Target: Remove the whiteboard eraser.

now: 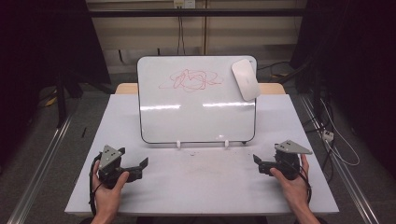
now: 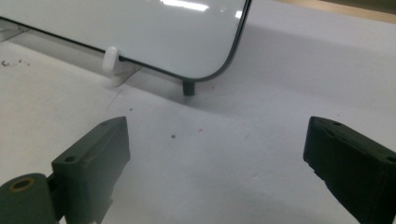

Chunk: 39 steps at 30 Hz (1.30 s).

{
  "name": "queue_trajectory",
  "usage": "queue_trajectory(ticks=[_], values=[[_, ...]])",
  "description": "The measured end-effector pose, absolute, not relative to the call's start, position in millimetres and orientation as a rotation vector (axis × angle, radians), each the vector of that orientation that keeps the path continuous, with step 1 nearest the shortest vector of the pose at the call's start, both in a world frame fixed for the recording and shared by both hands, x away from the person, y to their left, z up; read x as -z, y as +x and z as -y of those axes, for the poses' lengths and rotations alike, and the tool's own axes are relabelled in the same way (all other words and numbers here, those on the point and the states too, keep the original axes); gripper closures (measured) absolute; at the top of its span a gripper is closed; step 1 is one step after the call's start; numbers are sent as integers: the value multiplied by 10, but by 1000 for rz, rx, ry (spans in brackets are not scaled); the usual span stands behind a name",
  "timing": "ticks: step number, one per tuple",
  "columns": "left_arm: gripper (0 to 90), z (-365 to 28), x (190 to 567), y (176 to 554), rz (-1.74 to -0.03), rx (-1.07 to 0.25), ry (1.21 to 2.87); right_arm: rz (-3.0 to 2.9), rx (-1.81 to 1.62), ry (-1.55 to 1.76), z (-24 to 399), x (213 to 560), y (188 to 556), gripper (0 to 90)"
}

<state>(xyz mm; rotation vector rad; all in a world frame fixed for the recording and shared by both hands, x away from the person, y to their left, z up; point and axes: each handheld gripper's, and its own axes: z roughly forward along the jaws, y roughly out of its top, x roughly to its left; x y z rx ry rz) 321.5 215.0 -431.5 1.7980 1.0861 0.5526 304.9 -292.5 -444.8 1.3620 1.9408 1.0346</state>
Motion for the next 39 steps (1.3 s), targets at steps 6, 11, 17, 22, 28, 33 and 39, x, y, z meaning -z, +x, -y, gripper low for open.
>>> queue_trajectory(ticks=[6, 11, 17, 22, 28, 33, 39], values=[[52, -2147, 4322, 3216, -1083, -554, 1804, -1900, -1061, 1358, 2920, 4391, 3124, 64], [52, -2150, 4320, 3210, -1090, -548, 1802, -1878, -1051, 1322, 2868, 4305, 3204, 48], [52, -2146, 4321, 3220, -1088, -554, 1804, -1823, -1080, 1291, 2814, 4141, 3343, 32], [52, -2141, 4321, 3228, -1085, -552, 1806, -1794, -1079, 1287, 2793, 4008, 3487, 31], [52, -2142, 4315, 3224, -1072, -554, 1815, -1783, -1095, 1281, 2769, 3826, 3683, 32], [52, -2172, 4317, 3216, -1064, -558, 1807, -1747, -1108, 1265, 2731, 3635, 3836, 32], [52, -2226, 4317, 3231, -1070, -559, 1802, -1725, -1089, 1234, 2657, 3430, 4025, 28]])
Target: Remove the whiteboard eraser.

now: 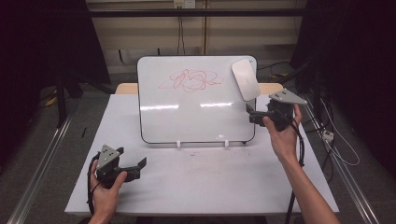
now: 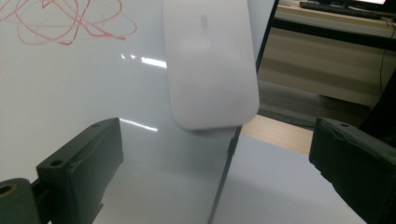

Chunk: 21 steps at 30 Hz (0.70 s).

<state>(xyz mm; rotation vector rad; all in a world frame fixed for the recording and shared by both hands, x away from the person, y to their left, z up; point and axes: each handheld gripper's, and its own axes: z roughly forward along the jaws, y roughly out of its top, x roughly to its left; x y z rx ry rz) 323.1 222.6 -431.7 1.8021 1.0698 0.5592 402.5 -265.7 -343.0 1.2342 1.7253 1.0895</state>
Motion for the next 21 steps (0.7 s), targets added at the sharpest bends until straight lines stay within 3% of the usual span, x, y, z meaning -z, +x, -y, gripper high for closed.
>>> queue_trajectory(ticks=[21], values=[[52, -2216, 4327, 3212, -1071, -560, 1816, -1749, -990, 1152, 2421, 3071, 4427, 64]])
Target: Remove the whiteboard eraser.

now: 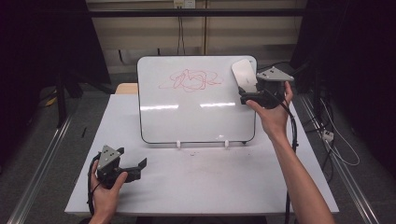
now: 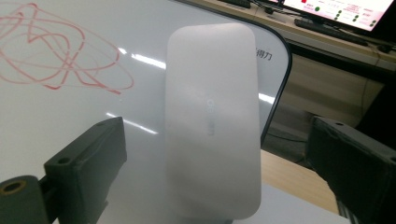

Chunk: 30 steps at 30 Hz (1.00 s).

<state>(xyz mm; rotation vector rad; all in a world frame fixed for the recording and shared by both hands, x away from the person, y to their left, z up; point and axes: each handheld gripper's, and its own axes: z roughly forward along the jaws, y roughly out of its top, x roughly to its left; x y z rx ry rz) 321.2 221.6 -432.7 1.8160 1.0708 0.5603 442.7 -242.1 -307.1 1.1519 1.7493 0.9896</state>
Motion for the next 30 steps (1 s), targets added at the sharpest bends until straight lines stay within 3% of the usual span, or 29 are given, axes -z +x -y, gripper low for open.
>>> queue_trajectory(ticks=[20, 30], values=[[52, -2233, 4318, 3191, -1072, -560, 1814, -1783, -848, 1126, 2267, 3098, 4725, 181], [52, -2240, 4324, 3197, -1076, -554, 1818, -1810, -810, 1133, 2235, 3151, 4800, 298]])
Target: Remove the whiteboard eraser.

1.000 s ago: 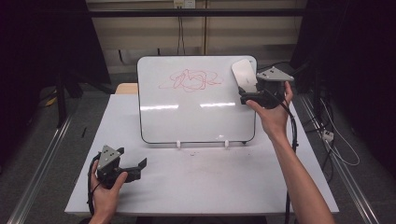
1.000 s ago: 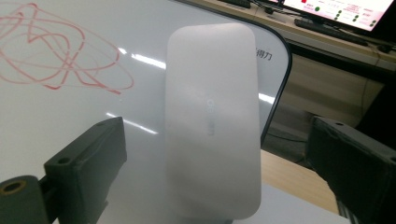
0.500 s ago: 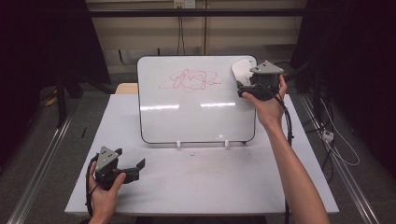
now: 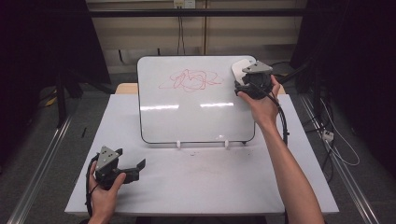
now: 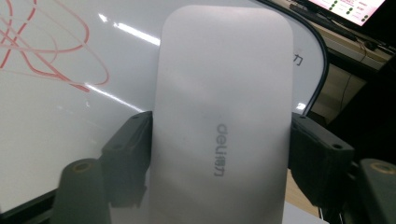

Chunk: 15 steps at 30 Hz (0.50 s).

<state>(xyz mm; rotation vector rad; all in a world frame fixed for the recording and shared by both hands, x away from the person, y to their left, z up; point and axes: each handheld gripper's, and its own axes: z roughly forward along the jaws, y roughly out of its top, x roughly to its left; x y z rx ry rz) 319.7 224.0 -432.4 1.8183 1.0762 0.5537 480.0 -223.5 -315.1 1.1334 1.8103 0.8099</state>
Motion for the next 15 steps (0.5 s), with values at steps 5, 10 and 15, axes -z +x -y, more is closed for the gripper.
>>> queue_trajectory(ticks=[5, 10, 15], values=[[52, -2228, 4320, 3196, -1069, -557, 1829, -1804, -804, 1145, 2224, 3151, 4806, 304], [52, -2229, 4318, 3198, -1068, -557, 1827, -1801, -803, 1166, 2217, 3146, 4812, 310], [52, -2253, 4325, 3200, -1078, -557, 1824, -1807, -810, 1188, 2226, 3122, 4807, 314]])
